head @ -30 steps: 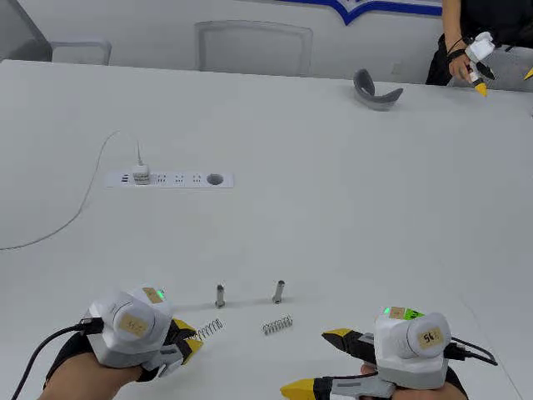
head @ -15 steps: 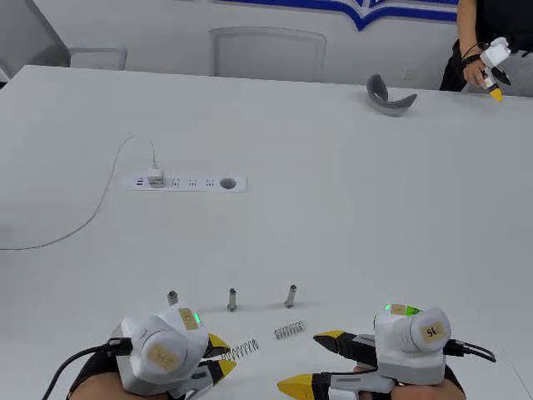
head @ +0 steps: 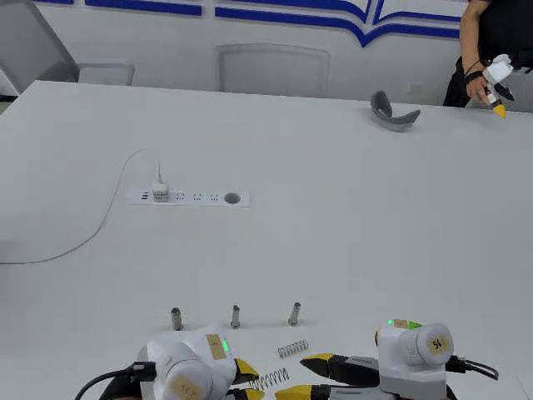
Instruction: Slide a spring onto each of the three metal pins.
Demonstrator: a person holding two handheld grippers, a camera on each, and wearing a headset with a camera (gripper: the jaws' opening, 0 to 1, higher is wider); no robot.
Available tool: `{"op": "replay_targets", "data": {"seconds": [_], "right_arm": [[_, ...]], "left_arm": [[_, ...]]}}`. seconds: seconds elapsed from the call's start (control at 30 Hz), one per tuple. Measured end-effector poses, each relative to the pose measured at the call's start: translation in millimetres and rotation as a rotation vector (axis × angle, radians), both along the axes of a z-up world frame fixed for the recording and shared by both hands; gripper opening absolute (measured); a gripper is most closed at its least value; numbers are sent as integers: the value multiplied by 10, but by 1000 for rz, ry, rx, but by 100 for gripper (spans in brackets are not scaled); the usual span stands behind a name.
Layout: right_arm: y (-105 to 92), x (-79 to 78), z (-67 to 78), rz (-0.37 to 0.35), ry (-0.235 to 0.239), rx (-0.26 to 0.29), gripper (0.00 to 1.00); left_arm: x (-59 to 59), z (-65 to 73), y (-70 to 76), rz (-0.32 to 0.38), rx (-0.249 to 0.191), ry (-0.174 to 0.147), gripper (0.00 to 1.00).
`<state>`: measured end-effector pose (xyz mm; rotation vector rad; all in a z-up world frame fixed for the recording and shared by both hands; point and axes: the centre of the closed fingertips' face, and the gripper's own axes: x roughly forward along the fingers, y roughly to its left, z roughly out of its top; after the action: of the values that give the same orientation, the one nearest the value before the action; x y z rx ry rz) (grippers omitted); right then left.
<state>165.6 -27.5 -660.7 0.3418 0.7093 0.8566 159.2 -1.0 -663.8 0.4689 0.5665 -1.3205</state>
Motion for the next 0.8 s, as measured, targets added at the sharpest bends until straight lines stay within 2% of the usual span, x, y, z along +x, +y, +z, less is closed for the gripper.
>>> {"op": "replay_targets", "data": {"seconds": [0.1, 0.3, 0.47, 0.7, 0.8], "right_arm": [[31, -3, 21, 1, 12, 28, 40], [97, -15, 44, 3, 58, 82, 30], [139, -33, 73, 11, 87, 119, 24], [128, -29, 110, 11, 106, 144, 16], [141, -20, 126, 22, 136, 170, 14]], "left_arm": [[-17, 22, -22, -9, -3, -2, 11], [-49, 34, -42, -24, -5, -1, 11], [-66, 44, -48, -31, -7, -2, 11], [-63, 41, -47, -39, -8, 2, 10], [-54, 48, -48, -40, -10, 8, 10]]}}
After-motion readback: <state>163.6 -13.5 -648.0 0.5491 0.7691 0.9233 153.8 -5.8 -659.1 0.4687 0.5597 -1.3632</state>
